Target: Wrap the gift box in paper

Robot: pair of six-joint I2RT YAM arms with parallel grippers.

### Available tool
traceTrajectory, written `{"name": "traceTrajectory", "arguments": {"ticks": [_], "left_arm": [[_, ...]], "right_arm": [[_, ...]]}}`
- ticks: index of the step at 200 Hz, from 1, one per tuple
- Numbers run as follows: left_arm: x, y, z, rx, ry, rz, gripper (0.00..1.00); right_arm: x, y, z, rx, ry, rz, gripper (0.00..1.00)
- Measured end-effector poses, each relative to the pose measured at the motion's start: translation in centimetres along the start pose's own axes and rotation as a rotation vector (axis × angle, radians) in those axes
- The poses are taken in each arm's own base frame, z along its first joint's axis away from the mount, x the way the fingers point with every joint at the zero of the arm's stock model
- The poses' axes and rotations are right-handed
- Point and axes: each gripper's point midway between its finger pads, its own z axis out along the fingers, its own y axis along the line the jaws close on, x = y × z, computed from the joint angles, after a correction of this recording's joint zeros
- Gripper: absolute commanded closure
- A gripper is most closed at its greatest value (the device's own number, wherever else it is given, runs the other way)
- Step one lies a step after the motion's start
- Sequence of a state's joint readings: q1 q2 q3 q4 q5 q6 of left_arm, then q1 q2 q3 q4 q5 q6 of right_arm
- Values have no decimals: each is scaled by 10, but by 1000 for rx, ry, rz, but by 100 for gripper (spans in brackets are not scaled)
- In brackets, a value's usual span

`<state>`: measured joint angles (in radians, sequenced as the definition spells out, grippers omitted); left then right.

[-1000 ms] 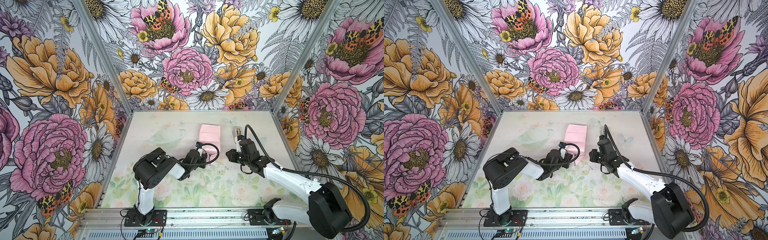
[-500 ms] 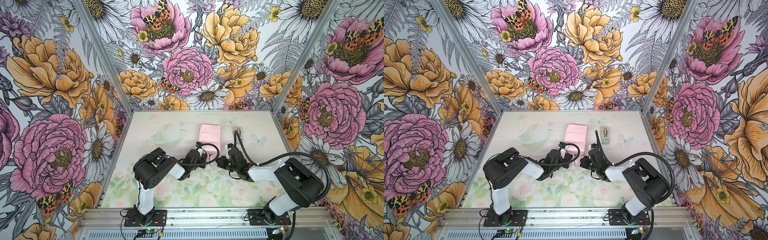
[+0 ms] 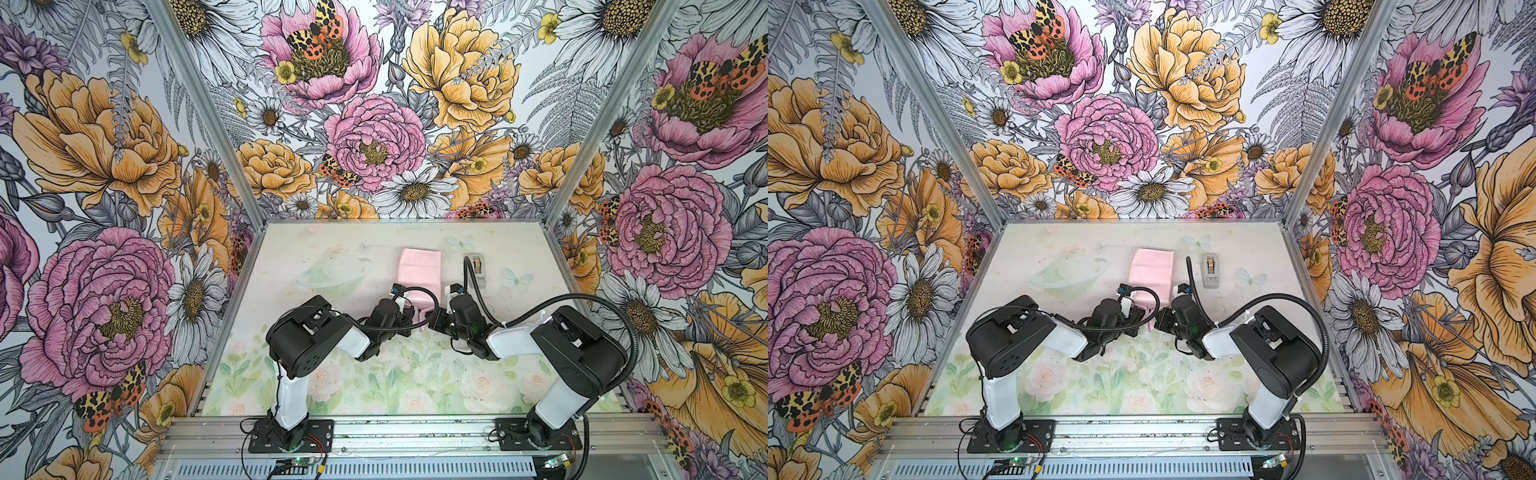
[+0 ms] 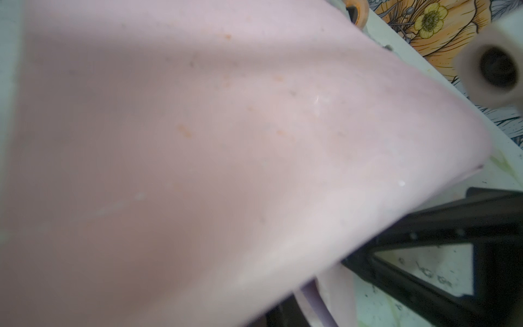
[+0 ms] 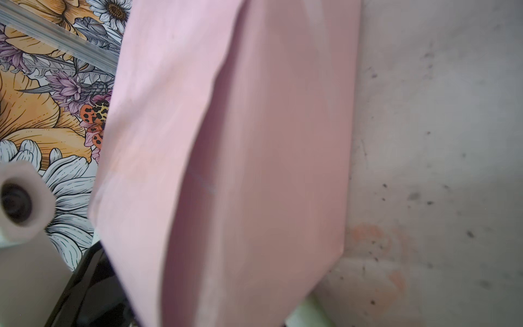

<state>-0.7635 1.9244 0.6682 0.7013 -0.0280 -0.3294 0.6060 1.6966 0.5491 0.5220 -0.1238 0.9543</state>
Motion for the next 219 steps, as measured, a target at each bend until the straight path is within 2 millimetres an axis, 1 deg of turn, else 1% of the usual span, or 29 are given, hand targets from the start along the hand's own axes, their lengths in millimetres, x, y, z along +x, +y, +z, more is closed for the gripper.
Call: {"name": "traceTrajectory", "arguments": {"ticks": [71,116,148,201,219], "left_arm": [[0,0,0,1,0,0,83],[0,-1,0,3,1,0,83],[0,-1,0,3,1,0,83],[0,-1,0,3,1,0,83],[0,0,0,3,2,0,83]], "right_arm": [[2,2,14,-2,0,-10,97],[3,4,15,-6,3,-14,90],[6,7,16,-16,13,-17,88],[14,18,16,-61,44,-27,89],[16,21,15,-74,54,-28,92]]}}
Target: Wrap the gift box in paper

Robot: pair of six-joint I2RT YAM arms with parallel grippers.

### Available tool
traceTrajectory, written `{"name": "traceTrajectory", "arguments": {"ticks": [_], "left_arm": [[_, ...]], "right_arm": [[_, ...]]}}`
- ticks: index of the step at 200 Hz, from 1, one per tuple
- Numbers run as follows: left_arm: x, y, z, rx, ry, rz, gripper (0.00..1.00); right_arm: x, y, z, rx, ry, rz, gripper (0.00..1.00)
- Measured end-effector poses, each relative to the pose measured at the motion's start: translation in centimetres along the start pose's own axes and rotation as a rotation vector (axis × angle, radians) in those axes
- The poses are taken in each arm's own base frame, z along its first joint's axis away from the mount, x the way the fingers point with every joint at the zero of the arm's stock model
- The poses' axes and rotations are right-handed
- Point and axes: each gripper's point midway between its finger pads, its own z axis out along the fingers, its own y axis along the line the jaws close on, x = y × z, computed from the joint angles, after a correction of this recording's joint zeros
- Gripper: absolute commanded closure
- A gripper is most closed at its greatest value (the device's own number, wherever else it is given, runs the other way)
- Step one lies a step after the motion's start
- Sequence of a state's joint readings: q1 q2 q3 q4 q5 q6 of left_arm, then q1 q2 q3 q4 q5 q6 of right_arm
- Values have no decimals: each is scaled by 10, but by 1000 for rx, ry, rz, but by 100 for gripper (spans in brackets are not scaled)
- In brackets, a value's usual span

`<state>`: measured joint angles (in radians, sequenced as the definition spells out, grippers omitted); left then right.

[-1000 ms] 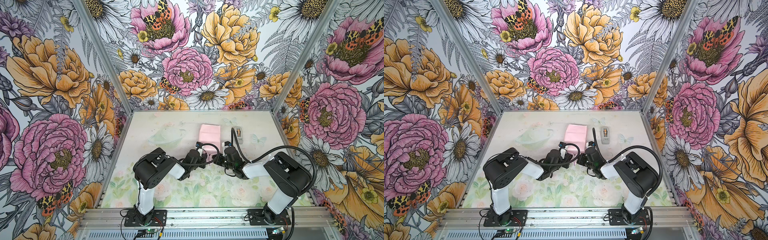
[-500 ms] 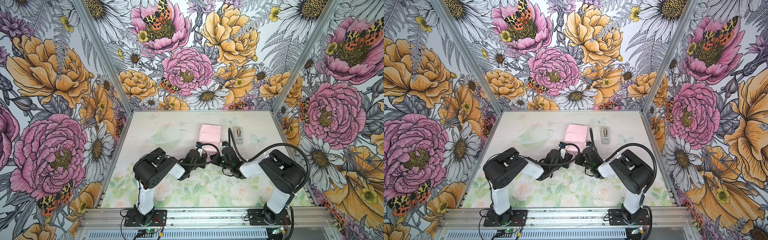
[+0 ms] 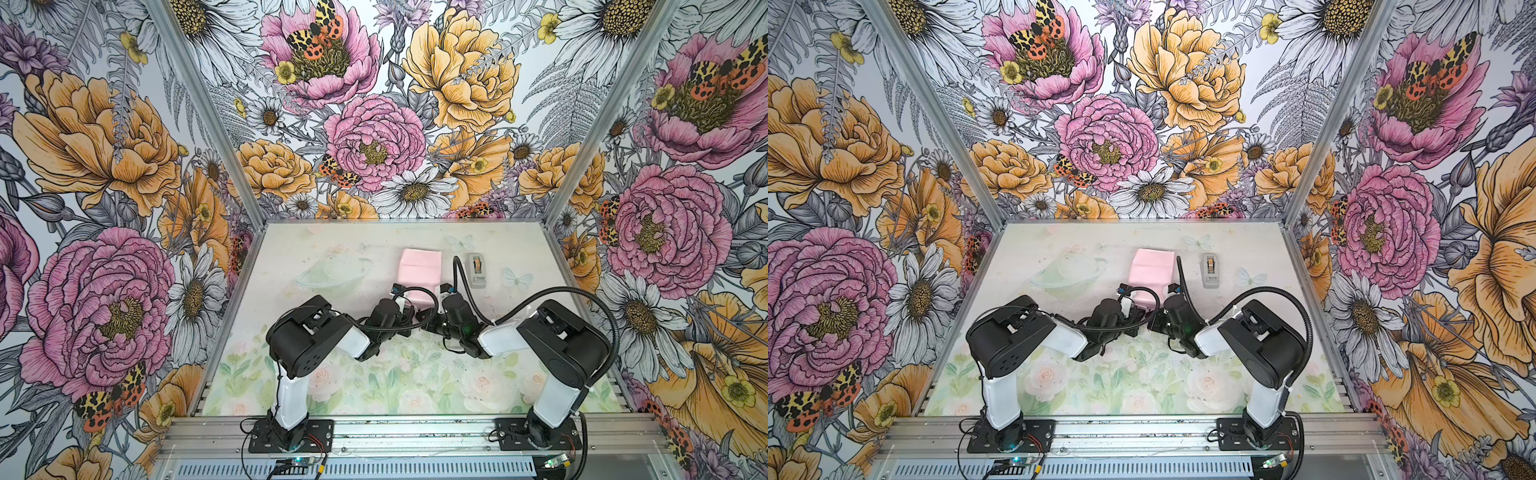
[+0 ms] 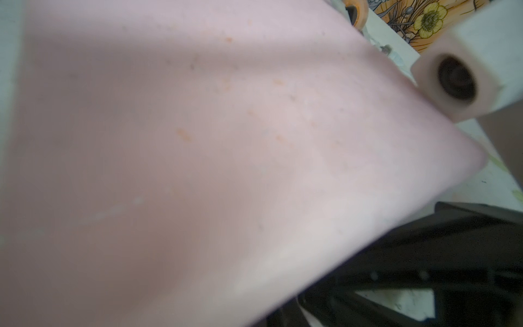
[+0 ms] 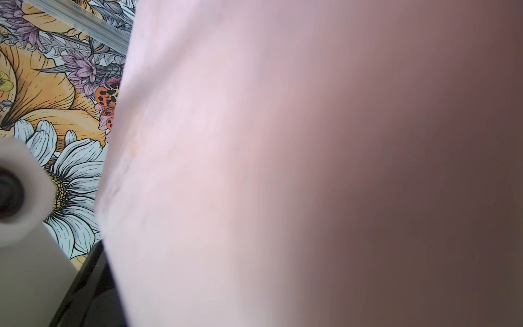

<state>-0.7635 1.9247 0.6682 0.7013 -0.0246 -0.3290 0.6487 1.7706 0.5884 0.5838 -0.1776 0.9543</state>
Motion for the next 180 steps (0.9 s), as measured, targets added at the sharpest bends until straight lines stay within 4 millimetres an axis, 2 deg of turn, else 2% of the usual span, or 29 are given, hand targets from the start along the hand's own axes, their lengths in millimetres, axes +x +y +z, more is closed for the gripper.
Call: {"name": "traceTrajectory", "arguments": {"ticks": [30,47,87,118,153,166,180], "left_arm": [[0,0,0,0,0,0,83],[0,0,0,0,0,0,83],[0,0,0,0,0,0,83],[0,0,0,-1,0,0,84],[0,0,0,-1,-1,0,84],[0,0,0,-1,0,0,84],[0,0,0,-1,0,0,84]], "right_arm": [[2,0,1,-5,9,-1,94],[7,-8,6,12,23,4,94],[6,-3,6,-13,16,5,81],[3,8,-12,-40,10,-17,78],[-8,23,-34,-75,-29,-48,86],[-9,18,-40,-62,-35,-47,91],[-11,3,-43,-20,-43,-31,94]]}}
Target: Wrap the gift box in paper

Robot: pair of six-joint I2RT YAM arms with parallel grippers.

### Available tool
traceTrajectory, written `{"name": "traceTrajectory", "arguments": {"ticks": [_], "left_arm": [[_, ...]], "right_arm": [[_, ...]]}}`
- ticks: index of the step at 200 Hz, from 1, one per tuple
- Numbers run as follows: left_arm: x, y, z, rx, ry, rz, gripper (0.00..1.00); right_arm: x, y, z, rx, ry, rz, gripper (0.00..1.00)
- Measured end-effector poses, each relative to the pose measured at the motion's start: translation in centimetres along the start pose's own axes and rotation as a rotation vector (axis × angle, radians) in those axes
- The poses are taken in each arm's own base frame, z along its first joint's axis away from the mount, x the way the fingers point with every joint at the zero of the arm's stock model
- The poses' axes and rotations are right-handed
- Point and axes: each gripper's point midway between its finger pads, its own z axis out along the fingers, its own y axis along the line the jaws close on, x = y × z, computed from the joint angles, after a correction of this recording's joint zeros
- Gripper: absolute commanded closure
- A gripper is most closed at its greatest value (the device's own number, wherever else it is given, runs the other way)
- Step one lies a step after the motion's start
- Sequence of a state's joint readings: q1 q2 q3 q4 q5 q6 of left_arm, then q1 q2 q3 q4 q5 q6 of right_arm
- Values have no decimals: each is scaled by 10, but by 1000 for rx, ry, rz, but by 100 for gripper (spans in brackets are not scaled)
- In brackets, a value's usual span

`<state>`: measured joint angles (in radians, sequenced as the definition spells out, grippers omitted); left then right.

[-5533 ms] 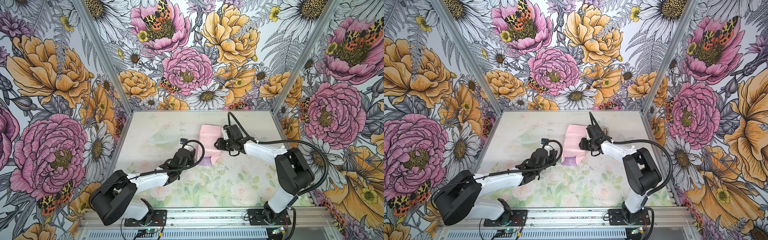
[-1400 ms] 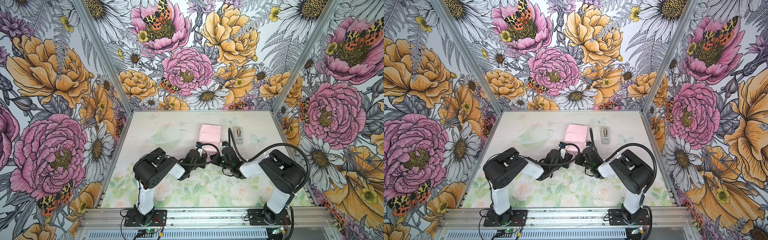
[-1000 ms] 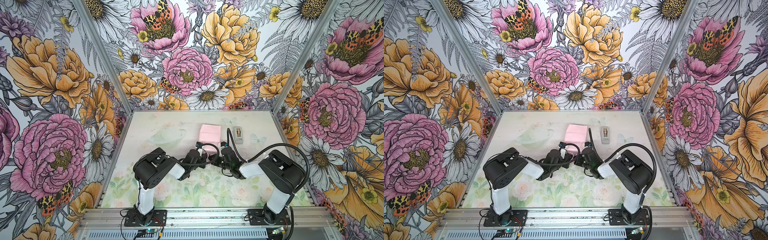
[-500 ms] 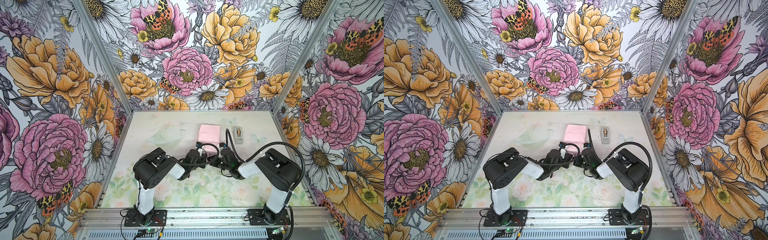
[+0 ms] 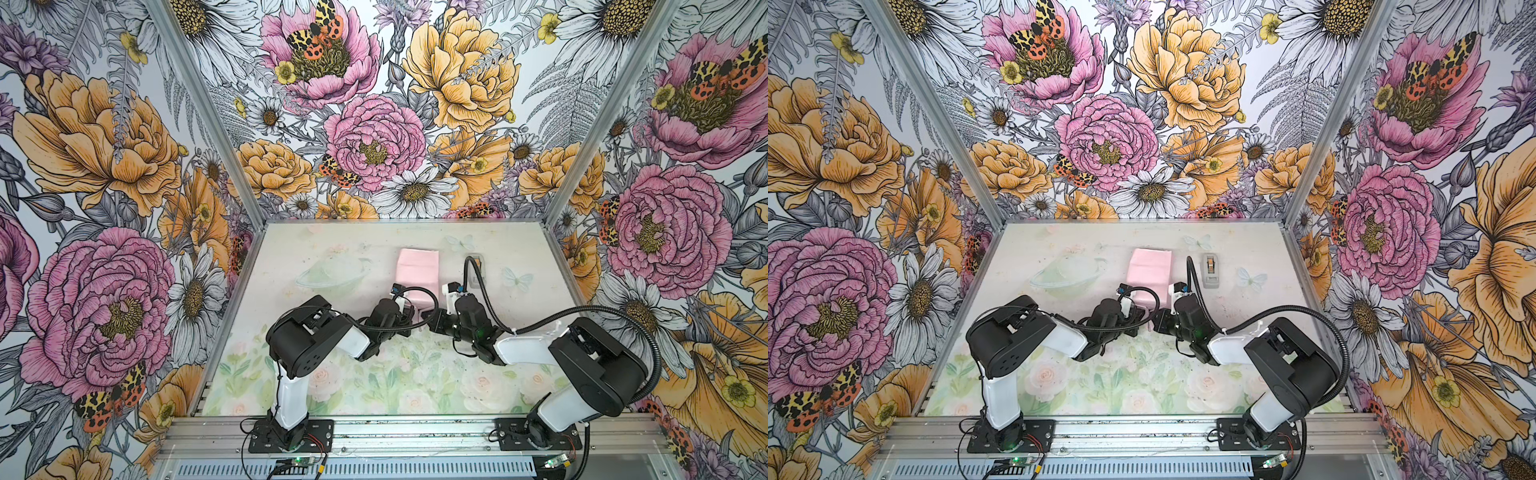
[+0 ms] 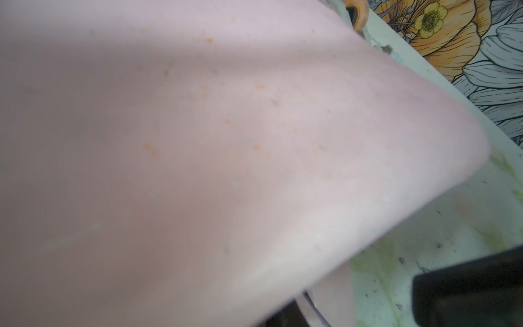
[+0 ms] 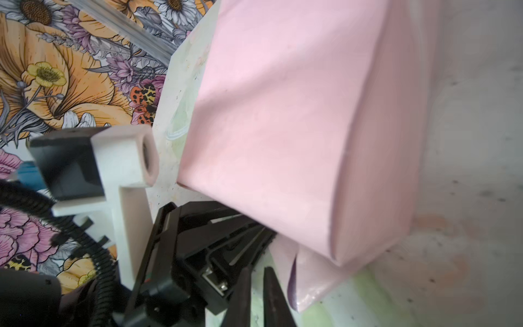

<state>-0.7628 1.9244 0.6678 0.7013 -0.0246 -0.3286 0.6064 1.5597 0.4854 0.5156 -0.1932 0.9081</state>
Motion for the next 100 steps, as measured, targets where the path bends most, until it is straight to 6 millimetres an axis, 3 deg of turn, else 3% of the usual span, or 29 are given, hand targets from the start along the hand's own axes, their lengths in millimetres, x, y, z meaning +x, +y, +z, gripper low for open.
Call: {"name": "traceTrajectory", "arguments": {"ticks": [50,100], "left_arm": [[0,0,0,0,0,0,84],[0,0,0,0,0,7,84]], "right_arm": [[5,-31,6,94,5,31,100],[2,-34,20,106,10,33,100]]}}
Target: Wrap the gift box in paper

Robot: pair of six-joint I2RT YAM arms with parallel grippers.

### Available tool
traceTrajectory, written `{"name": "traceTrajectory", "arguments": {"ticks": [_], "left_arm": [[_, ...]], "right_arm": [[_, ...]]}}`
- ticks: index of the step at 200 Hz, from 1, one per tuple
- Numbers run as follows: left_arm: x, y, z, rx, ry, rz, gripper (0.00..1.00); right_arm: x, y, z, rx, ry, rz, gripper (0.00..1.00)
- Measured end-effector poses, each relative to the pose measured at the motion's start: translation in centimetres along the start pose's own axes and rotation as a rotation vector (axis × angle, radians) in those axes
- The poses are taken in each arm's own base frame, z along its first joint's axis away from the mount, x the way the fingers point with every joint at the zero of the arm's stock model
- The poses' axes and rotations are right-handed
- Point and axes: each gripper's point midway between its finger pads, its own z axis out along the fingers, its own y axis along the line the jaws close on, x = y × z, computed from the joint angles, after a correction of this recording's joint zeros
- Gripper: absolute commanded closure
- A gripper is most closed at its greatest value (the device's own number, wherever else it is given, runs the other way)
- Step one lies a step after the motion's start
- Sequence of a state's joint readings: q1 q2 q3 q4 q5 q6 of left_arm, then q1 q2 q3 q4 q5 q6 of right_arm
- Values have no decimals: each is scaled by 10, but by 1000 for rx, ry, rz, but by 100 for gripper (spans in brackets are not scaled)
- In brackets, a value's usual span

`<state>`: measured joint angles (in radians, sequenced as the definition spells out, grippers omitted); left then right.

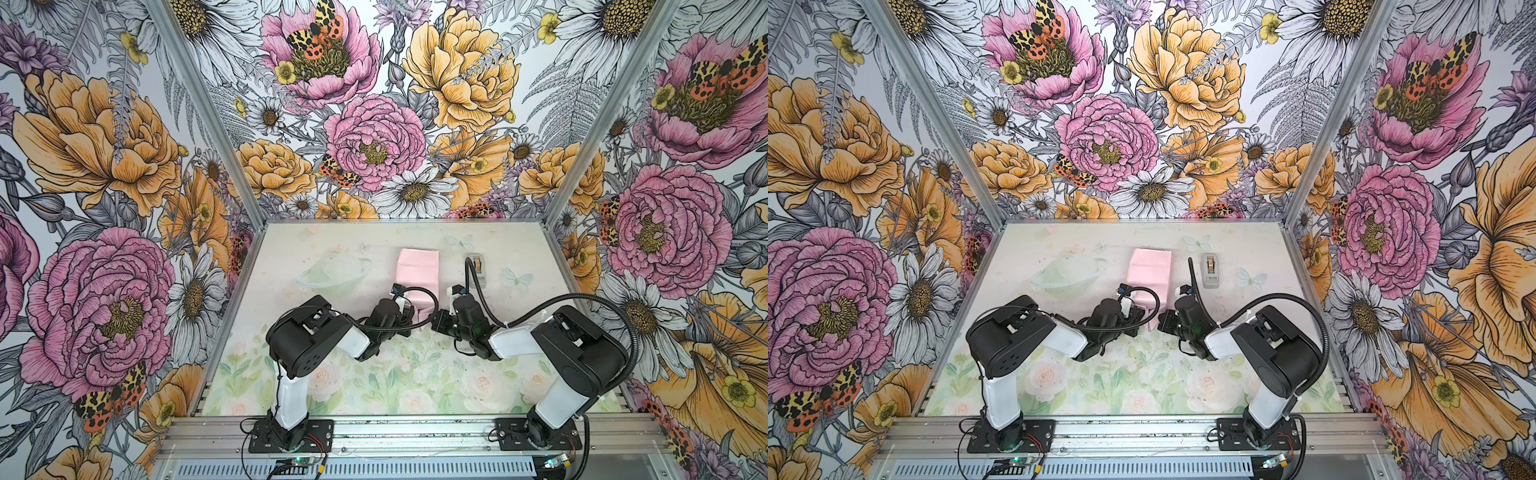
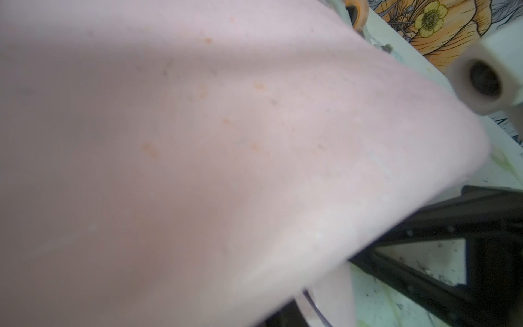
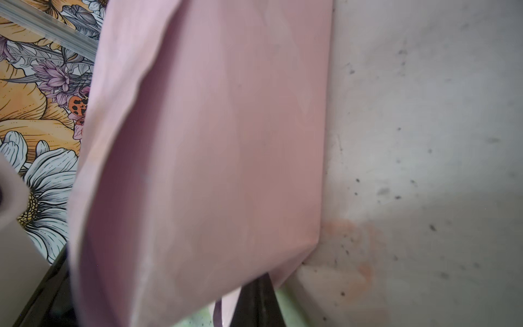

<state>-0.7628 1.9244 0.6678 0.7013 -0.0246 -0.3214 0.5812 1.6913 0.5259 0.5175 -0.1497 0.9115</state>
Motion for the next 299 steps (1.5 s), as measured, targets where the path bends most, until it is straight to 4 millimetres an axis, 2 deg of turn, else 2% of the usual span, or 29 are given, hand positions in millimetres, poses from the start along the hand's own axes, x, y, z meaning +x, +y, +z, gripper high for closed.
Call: {"name": "traceTrajectory", "arguments": {"ticks": [90,136,183,299], "left_arm": [[0,0,0,0,0,11,84],[0,0,0,0,1,12,85],[0,0,0,-1,1,12,84],[-2,19,-7,-48,-1,-6,84]], "right_arm": [[-1,6,17,-8,8,-8,100],[0,13,23,-20,13,-17,100],[0,12,25,-16,10,-10,100],[-3,9,25,-2,-5,-3,100]]}}
